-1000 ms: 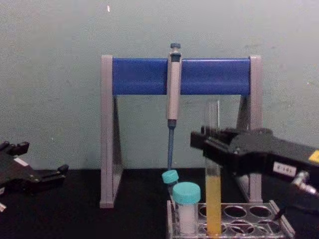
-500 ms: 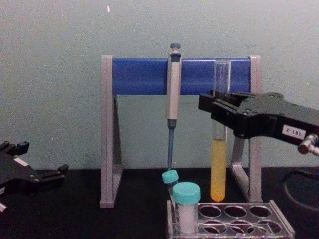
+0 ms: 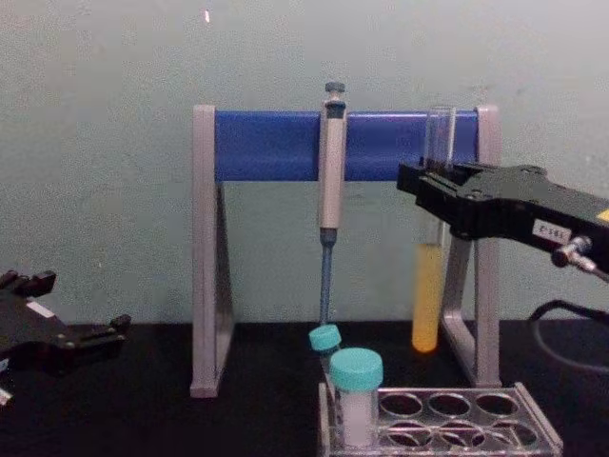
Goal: Pick up the test tube from the test tube rack, shake it, then place it back into the test tube rack.
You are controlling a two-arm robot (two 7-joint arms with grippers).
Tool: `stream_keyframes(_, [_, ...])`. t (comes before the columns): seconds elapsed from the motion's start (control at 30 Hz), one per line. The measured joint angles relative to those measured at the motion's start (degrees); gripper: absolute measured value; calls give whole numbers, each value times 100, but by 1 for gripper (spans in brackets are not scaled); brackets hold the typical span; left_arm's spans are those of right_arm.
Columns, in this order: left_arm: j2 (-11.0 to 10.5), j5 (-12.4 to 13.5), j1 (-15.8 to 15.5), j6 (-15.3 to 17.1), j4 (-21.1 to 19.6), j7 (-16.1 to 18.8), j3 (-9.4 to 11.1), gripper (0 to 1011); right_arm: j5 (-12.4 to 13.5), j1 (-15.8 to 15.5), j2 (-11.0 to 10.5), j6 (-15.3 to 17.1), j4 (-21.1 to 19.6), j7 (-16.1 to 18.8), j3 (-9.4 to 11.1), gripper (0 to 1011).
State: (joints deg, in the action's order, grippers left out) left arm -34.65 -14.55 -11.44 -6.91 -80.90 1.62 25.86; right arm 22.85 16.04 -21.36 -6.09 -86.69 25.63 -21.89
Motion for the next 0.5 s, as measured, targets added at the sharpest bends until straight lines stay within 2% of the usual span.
stream_keyframes(0.3, [0, 0, 0, 0, 0, 0, 0, 1001, -65, 101, 98, -25, 184, -56, 75, 234])
stream_keyframes(0.5, [0, 0, 0, 0, 0, 0, 0, 1001, -197, 9, 63, 12, 107, -246, 197, 234])
